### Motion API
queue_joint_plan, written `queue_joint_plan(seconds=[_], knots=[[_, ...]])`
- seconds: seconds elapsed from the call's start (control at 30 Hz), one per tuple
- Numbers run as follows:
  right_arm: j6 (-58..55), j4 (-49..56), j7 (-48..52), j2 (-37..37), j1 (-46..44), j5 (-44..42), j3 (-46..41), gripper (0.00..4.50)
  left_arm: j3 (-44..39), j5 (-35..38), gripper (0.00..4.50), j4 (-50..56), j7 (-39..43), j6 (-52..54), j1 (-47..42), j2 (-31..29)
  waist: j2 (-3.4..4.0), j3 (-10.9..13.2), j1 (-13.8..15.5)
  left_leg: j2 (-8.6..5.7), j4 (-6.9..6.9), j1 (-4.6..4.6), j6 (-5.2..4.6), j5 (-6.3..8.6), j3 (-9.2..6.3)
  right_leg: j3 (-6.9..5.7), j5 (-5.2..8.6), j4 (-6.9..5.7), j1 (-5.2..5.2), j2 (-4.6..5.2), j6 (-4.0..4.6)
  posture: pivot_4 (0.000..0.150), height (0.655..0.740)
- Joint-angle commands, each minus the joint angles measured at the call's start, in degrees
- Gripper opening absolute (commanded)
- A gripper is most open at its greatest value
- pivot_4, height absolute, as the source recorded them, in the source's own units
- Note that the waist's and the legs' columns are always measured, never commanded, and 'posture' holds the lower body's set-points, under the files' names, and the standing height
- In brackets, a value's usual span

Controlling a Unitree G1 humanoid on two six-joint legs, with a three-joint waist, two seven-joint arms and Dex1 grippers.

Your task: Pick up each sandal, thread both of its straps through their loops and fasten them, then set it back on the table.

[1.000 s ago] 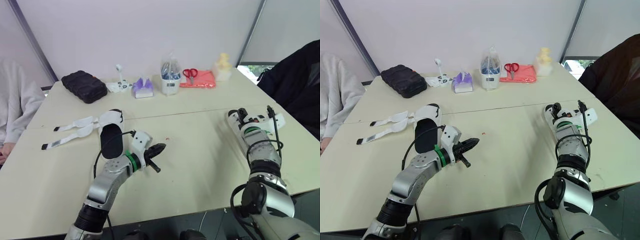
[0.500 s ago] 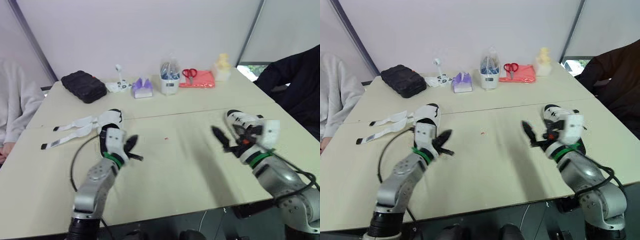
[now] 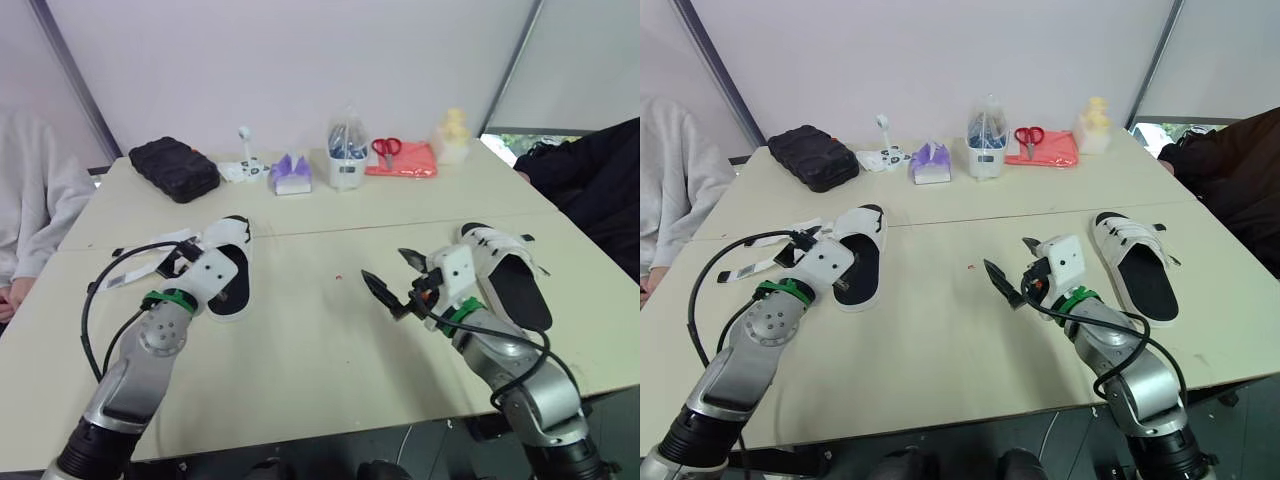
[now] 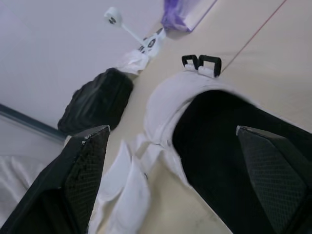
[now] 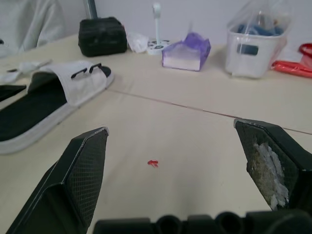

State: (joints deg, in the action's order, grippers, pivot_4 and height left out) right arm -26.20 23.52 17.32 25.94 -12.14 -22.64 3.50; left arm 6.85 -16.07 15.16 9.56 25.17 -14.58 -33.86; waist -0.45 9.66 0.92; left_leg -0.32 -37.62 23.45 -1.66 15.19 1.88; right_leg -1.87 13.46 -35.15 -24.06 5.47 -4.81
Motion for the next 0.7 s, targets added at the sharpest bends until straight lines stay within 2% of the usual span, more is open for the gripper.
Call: queue_joint_plan(seconds=[0.03, 0.1, 0.17, 0.27, 0.43, 0.53, 0.7], knots=[[4.23, -1.35, 0.85, -1.72, -1.69, 3.25, 0.91, 4.50, 1.67, -3.63, 4.44, -6.27, -0.35, -4.69, -4.68, -0.57, 0.00, 0.00, -0.06, 0.00, 0.00, 0.00, 0.02, -0.01, 0.00, -0.01, 0.00, 0.00, -0.01, 0.01, 0.00, 0.150, 0.7400], [5.04, -1.94, 1.09, -2.65, -1.95, 4.37, 1.18, 4.50, 2.16, -4.87, 4.44, -10.43, -1.23, -6.90, -6.69, -0.33, 0.00, 0.00, -0.21, -0.01, 0.01, 0.01, 0.02, -0.01, 0.01, -0.01, -0.02, 0.00, -0.01, 0.04, -0.01, 0.150, 0.7400], [5.72, -2.64, 0.85, -4.08, -2.19, 5.43, 1.55, 4.50, 3.84, -7.43, 4.44, -19.25, -3.14, -10.47, -11.46, -0.25, -0.02, 0.00, -0.19, -0.03, 0.07, 0.01, 0.03, -0.01, 0.04, 0.00, -0.12, -0.01, -0.05, 0.07, -0.18, 0.150, 0.7400], [6.99, -3.42, 0.37, -5.73, -1.77, 7.01, 1.55, 4.50, 8.52, -12.05, 4.44, -37.90, -6.36, -16.53, -22.27, 0.99, -0.07, 0.00, 0.07, -0.04, 0.10, 0.01, 0.04, -0.03, 0.04, -0.04, -0.15, -0.10, -0.10, 0.02, -0.25, 0.150, 0.7400], [7.69, -3.43, -0.37, -7.83, -1.36, 8.86, 1.27, 4.50, 11.29, -13.95, 4.44, -62.00, -10.83, -26.34, -35.10, 4.22, -0.11, 0.00, -0.22, -0.10, 0.09, 0.03, 0.06, -0.05, 0.12, -0.16, -0.25, -0.09, -0.08, -0.12, -0.43, 0.150, 0.7400], [7.88, -3.28, -0.66, -8.51, -1.05, 9.76, 1.16, 4.50, 12.39, -14.59, 3.55, -71.65, -11.99, -30.45, -39.52, 5.79, -0.16, 0.02, -0.31, -0.13, 0.09, 0.04, 0.06, -0.05, 0.18, -0.16, -0.30, -0.08, -0.09, -0.12, -0.52, 0.150, 0.7400], [7.96, -2.08, -1.29, -8.80, 0.75, 10.64, 0.01, 4.50, 13.58, -15.49, 0.90, -80.66, -12.13, -34.18, -43.35, 6.63, -0.19, 0.00, -0.16, -0.10, 0.05, 0.02, 0.07, -0.06, 0.17, -0.17, -0.30, -0.19, -0.09, -0.17, -0.53, 0.150, 0.7400]])
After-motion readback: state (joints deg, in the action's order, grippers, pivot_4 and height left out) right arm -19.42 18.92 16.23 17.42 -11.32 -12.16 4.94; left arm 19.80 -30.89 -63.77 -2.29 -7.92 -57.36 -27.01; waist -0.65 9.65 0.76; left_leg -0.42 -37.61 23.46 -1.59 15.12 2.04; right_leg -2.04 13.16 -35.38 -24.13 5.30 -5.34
